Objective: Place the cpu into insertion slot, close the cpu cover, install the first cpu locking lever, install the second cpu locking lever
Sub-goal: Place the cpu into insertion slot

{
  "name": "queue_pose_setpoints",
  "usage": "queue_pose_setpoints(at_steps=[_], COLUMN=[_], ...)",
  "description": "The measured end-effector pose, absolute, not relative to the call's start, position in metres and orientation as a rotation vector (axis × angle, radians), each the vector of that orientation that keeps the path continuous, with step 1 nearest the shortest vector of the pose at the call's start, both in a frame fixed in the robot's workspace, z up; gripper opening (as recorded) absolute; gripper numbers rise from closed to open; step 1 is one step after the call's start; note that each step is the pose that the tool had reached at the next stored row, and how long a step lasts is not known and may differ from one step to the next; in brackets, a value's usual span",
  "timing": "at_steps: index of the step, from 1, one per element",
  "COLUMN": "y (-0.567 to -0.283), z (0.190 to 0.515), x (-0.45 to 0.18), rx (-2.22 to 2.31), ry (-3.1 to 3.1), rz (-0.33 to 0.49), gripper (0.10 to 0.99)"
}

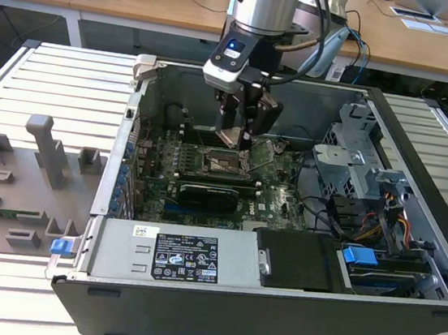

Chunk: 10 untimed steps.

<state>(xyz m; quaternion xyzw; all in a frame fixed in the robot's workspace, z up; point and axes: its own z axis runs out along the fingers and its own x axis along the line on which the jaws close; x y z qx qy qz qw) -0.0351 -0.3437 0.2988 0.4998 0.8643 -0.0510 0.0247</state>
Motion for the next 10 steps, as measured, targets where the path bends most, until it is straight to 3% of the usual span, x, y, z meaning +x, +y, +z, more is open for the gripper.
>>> queue_pose_setpoints(at_steps=[10], y=[-0.3437], z=[0.2986], x=[-0.0349], rx=[1.621], ry=[2.624], rz=[-0.176], gripper=[0.545])
